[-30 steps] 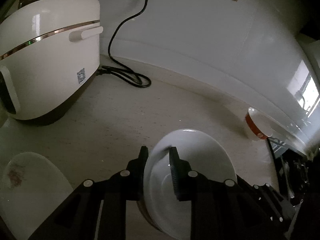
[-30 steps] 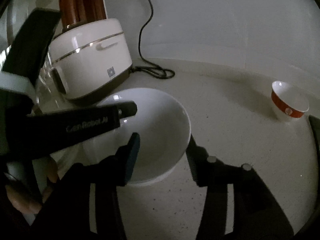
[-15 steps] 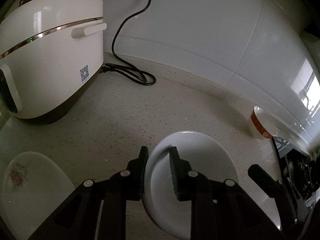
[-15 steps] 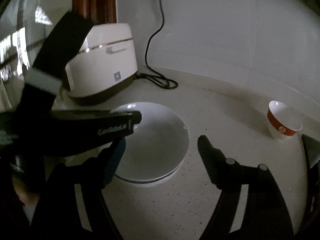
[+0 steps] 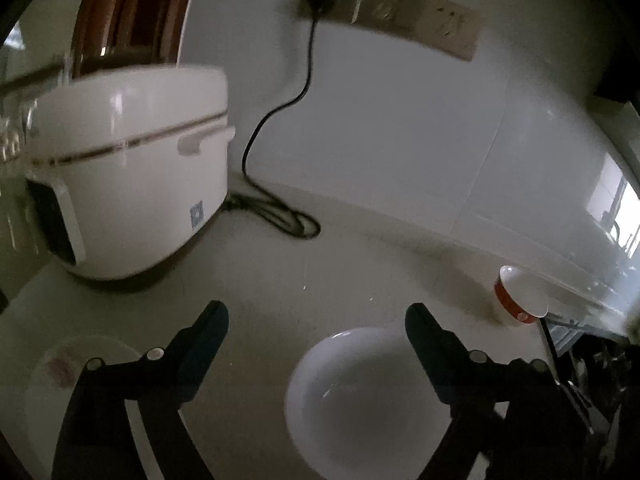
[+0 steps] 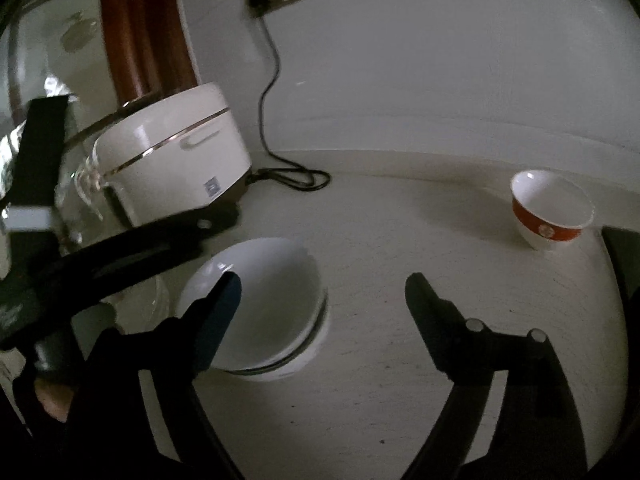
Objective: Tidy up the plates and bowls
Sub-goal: 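Open both tools to release the plain white bowl, then move both open tools toward the red-banded bowl by the stove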
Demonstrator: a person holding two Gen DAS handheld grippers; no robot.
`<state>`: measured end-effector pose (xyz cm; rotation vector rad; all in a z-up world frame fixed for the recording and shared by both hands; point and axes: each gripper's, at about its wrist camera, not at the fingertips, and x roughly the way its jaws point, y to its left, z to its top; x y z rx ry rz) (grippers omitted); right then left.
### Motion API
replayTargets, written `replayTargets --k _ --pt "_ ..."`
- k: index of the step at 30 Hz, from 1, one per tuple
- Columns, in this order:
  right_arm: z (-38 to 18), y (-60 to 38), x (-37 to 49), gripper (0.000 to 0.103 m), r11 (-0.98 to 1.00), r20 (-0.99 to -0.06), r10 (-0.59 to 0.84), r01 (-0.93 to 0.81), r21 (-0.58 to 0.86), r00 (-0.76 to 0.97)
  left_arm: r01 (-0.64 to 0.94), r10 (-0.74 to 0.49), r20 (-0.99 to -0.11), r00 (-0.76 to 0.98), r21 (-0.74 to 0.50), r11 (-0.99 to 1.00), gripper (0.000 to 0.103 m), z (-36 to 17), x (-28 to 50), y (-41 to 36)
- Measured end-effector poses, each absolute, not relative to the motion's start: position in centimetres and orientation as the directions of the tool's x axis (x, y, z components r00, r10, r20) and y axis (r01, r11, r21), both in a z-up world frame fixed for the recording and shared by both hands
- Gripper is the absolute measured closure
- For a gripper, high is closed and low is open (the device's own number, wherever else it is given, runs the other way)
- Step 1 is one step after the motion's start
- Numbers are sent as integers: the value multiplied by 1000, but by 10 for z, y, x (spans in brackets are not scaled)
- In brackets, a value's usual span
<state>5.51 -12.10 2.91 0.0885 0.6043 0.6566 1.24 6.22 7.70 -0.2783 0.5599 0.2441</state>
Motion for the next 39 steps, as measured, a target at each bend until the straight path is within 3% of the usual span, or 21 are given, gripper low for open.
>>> replayTargets --k 8,12,14,18,21,24,28,34,37,39 --pt "21 -169 91 16 852 -527 518 -355 385 673 -100 -24 -505 863 -218 971 11 80 14 28" --pt "19 -207 104 15 852 -517 480 -236 468 709 -44 -17 -439 898 -127 991 10 86 6 4" --pt "15 -228 112 14 857 -528 431 -150 492 731 -7 -22 -400 916 -71 997 1 88 1 -12" --pt "2 -267 126 14 837 -548 371 -14 547 750 76 -69 -360 930 5 997 0 89 -3 -44" --pt "-5 -286 131 14 831 -548 339 29 556 765 137 -136 -402 905 -27 990 0 83 10 -61" --pt "-9 -291 135 14 848 -558 298 54 528 774 130 -91 -530 843 35 991 0 74 46 -88" --pt "-11 -299 132 14 860 -563 264 74 505 783 150 -116 -619 777 4 989 0 66 79 -107" --pt "-12 -306 137 14 884 -571 207 99 457 794 151 -174 -648 741 -92 984 0 37 99 -109" --pt "-15 -308 135 14 883 -570 202 104 458 796 180 -124 -621 774 28 983 0 22 95 -119" --pt "-15 -308 134 14 880 -556 205 96 465 805 212 -144 -631 762 33 977 0 20 96 -120"
